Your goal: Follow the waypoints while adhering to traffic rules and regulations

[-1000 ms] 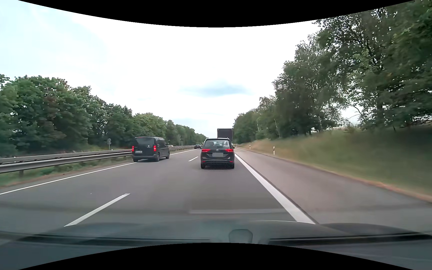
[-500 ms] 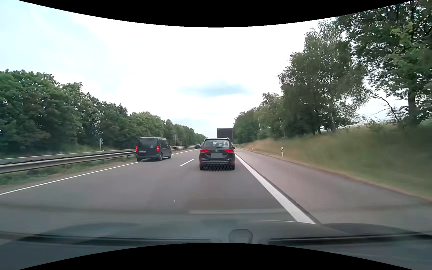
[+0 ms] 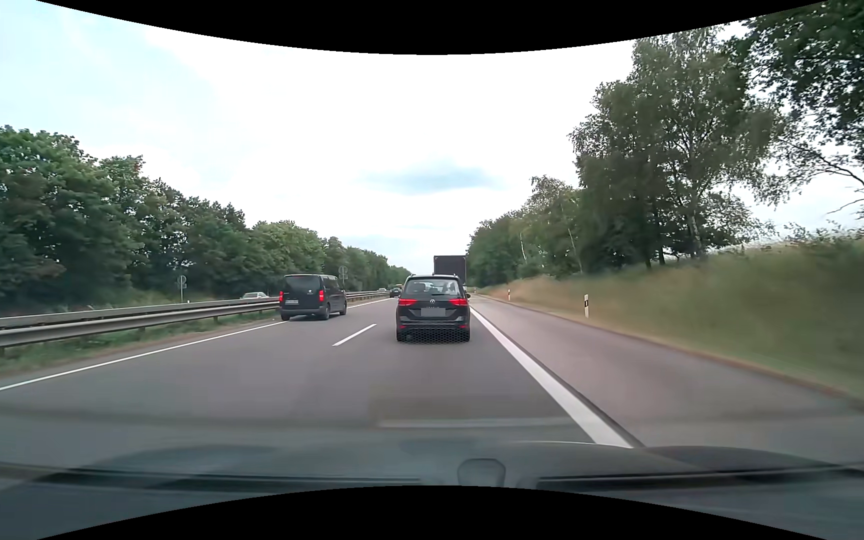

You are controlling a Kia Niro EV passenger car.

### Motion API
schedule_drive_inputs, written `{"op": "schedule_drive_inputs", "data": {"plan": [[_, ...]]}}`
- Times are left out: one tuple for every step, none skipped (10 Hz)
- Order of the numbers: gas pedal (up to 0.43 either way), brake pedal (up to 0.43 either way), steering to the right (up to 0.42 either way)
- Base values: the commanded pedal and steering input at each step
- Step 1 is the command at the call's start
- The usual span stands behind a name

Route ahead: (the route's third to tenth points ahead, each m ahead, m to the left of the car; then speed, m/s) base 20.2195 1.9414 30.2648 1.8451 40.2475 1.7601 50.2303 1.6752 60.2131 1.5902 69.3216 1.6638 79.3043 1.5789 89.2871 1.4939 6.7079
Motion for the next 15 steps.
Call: {"op": "schedule_drive_inputs", "data": {"plan": [[0.067,0.0,-0.002],[0.067,0.0,-0.002],[0.067,0.0,-0.002],[0.067,0.0,-0.002],[0.067,0.0,-0.002],[0.067,0.0,-0.002],[0.067,0.0,-0.001],[0.067,0.0,-0.001],[0.067,0.0,-0.001],[0.067,0.0,-0.001],[0.067,0.0,-0.001],[0.067,0.0,0.0],[0.067,0.0,0.0],[0.067,0.0,0.0],[0.067,0.0,0.001]]}}
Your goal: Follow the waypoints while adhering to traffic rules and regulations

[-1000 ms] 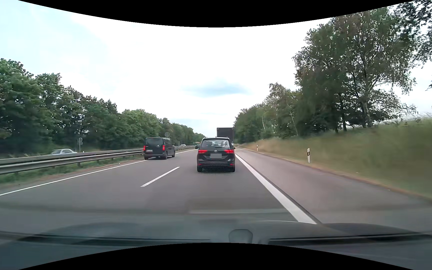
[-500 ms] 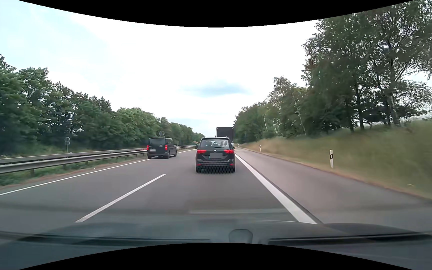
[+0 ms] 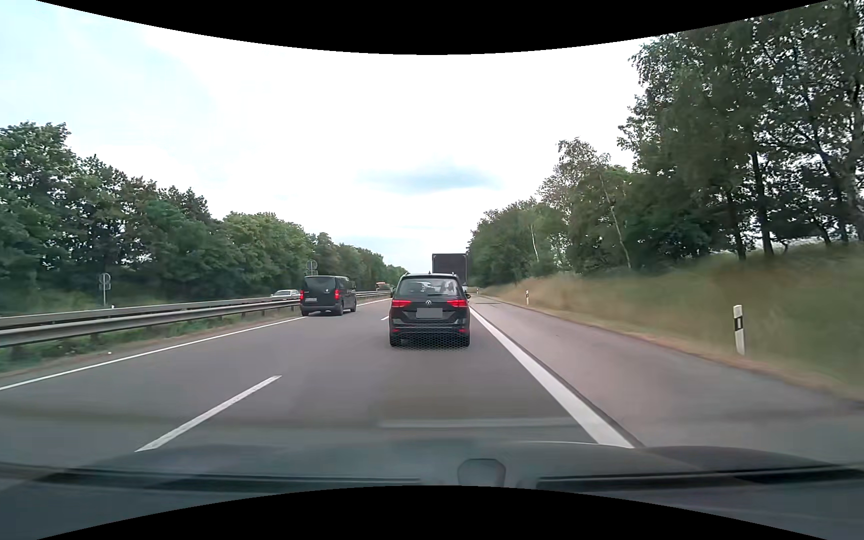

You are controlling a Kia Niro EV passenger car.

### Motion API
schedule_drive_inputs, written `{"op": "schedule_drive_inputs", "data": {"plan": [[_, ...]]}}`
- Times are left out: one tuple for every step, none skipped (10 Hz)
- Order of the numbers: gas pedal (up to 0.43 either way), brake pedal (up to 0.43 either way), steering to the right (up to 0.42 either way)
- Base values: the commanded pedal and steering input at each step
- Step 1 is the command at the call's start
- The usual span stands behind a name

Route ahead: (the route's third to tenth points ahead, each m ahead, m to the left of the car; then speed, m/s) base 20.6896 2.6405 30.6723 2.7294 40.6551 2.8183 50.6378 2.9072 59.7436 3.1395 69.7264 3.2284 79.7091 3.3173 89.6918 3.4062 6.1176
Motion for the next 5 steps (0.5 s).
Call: {"op": "schedule_drive_inputs", "data": {"plan": [[0.067,0.0,0.002],[0.067,0.0,0.002],[0.067,0.0,0.003],[0.067,0.0,0.003],[0.067,0.0,0.005]]}}
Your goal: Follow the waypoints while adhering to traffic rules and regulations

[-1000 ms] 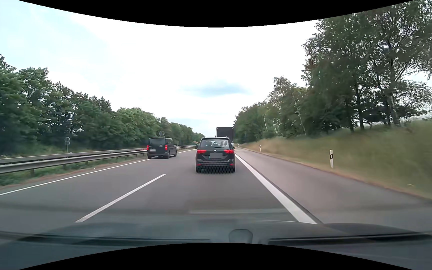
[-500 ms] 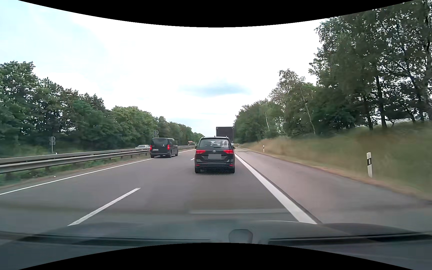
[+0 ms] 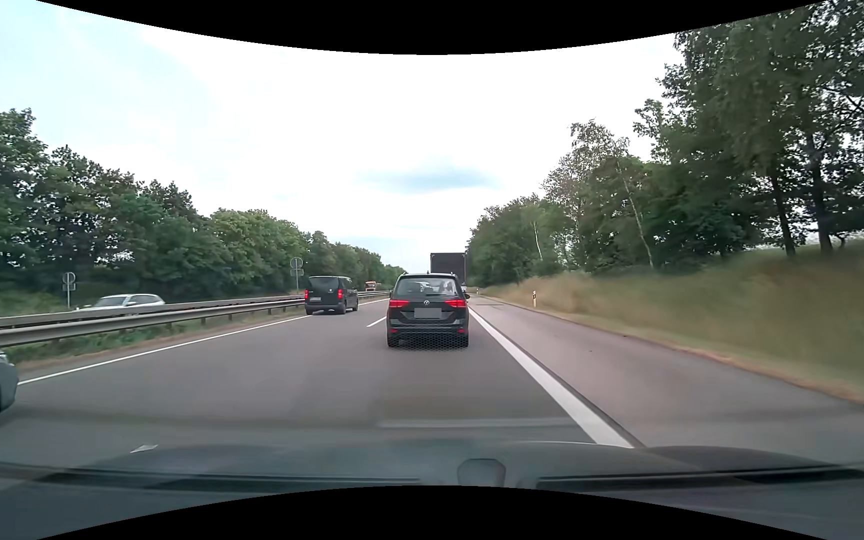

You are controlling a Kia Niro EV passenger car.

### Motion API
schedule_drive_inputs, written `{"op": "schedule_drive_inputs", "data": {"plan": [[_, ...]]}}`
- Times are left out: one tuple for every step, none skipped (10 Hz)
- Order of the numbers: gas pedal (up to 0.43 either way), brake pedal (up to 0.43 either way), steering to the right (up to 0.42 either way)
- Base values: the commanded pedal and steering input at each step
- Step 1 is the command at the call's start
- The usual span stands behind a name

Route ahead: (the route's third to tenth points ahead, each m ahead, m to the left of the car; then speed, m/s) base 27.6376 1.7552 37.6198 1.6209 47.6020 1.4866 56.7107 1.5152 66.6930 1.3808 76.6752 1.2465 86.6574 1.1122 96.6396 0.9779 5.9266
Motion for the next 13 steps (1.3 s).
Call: {"op": "schedule_drive_inputs", "data": {"plan": [[0.067,0.0,0.005],[0.067,0.0,0.005],[0.067,0.0,0.005],[0.067,0.0,0.006],[0.067,0.0,0.006],[0.067,0.0,0.005],[0.067,0.0,0.006],[0.067,0.0,0.006],[0.067,0.0,0.006],[0.067,0.0,0.005],[0.067,0.0,0.005],[0.067,0.0,0.005],[0.067,0.0,0.004]]}}
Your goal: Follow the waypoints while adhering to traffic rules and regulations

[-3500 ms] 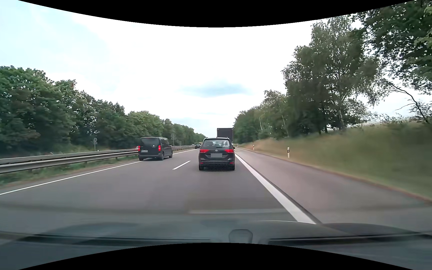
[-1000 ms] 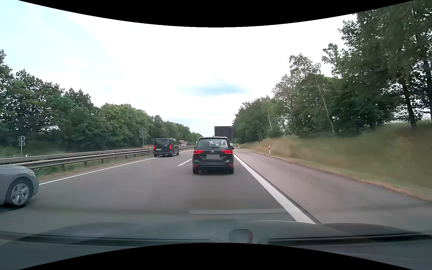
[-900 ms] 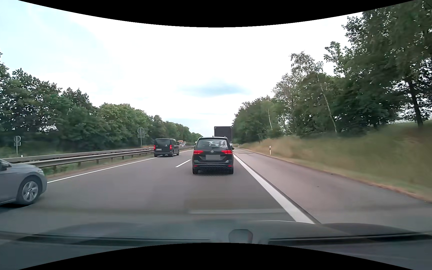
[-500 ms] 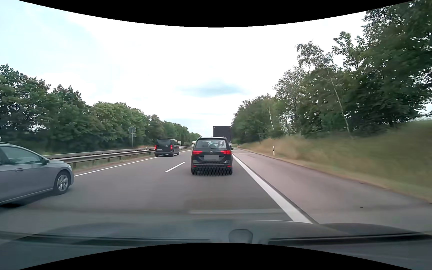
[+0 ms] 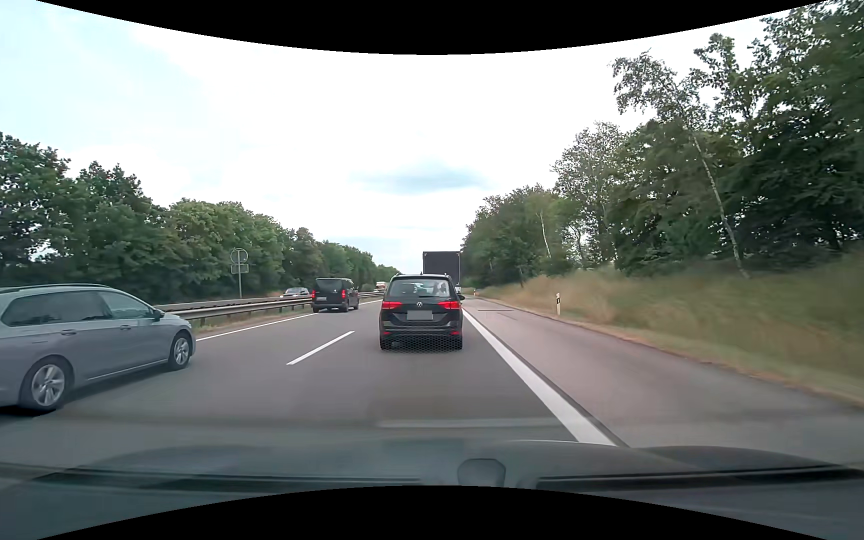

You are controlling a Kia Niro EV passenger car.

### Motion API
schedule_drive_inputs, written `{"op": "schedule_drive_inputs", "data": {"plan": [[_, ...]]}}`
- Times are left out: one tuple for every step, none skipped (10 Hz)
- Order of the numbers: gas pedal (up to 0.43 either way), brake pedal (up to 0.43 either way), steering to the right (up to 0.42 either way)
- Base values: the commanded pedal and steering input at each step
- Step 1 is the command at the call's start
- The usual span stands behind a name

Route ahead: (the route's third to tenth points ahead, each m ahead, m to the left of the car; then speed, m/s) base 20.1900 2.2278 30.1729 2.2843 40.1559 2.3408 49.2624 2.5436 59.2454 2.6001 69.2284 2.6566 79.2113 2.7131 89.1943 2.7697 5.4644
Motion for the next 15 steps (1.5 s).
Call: {"op": "schedule_drive_inputs", "data": {"plan": [[0.067,0.0,0.004],[0.067,0.0,0.004],[0.067,0.0,0.001],[0.067,0.0,-0.002],[0.067,0.0,-0.004],[0.067,0.0,-0.007],[0.067,0.0,-0.009],[0.067,0.0,-0.011],[0.067,0.0,-0.013],[0.067,0.0,-0.017],[0.067,0.0,-0.02],[0.067,0.0,-0.02],[0.067,0.0,-0.02],[0.067,0.0,-0.019],[0.067,0.0,-0.018]]}}
